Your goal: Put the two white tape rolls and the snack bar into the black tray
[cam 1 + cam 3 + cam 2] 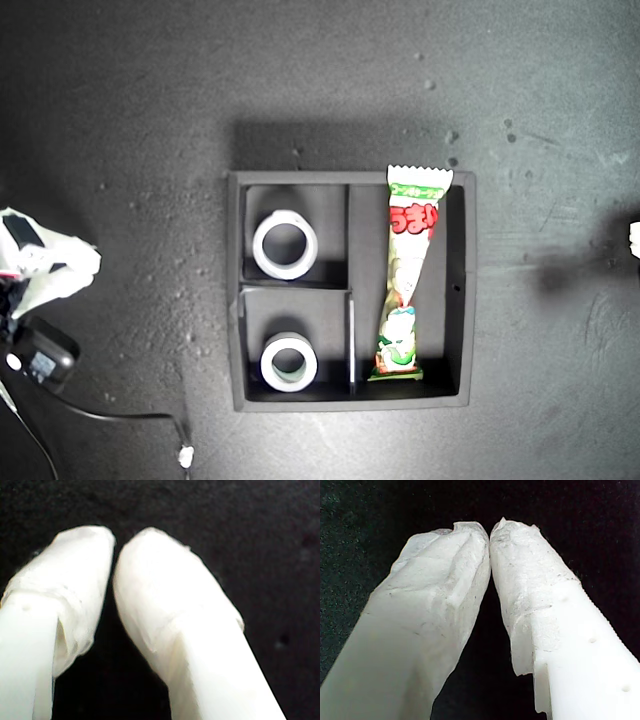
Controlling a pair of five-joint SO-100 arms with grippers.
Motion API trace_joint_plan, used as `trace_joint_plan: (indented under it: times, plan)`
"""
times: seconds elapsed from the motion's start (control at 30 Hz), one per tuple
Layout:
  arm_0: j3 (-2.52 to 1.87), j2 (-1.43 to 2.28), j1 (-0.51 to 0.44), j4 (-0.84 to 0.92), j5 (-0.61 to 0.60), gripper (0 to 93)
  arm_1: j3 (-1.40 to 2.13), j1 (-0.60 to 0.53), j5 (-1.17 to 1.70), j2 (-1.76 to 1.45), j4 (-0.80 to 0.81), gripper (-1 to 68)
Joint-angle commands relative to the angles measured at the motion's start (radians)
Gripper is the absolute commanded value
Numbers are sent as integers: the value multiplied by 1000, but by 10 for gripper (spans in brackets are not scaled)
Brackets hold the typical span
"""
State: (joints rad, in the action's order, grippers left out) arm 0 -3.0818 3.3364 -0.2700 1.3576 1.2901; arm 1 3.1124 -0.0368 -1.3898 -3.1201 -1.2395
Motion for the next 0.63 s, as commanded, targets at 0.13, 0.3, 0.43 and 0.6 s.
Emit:
trace_joint_plan:
  times: [0.13, 0.3, 0.43, 0.6]
  plan:
    - [-57, 48, 14, 35, 9, 2, 12, -12, 21, 5, -5, 0]
    - [-57, 48, 14, 35, 9, 2, 12, -25, 21, 5, -5, 0]
    - [-57, 48, 14, 35, 9, 2, 12, -25, 21, 5, -5, 0]
    - [-57, 48, 14, 35, 9, 2, 12, -25, 21, 5, -5, 0]
